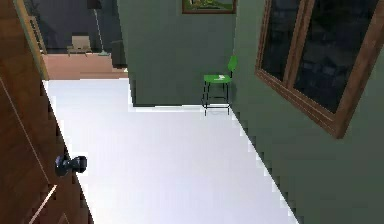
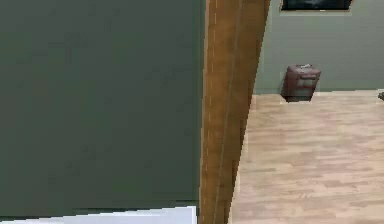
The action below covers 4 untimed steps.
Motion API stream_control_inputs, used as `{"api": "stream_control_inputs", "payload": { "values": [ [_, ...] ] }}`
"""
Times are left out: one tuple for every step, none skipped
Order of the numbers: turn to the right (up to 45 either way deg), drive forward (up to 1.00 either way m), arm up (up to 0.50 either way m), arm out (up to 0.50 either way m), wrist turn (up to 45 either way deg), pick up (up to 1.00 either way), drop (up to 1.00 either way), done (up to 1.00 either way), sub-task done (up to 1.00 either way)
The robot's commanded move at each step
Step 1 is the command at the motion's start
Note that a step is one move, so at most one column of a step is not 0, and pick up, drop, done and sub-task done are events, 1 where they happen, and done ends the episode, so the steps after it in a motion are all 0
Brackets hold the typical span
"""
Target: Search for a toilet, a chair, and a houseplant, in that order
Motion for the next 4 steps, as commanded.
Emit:
{"api": "stream_control_inputs", "payload": {
  "values": [
    [15.0, 0.00, 0.00, 0.00, 0.0, 0.00, 0.00, 0.00, 0.00],
    [0.0, 0.30, 0.00, 0.00, 0.0, 0.00, 0.00, 0.00, 0.00],
    [-15.0, 0.00, 0.00, 0.00, 0.0, 0.00, 0.00, 0.00, 0.00],
    [0.0, 1.00, 0.00, 0.00, 0.0, 0.00, 0.00, 0.00, 0.00]
  ]
}}
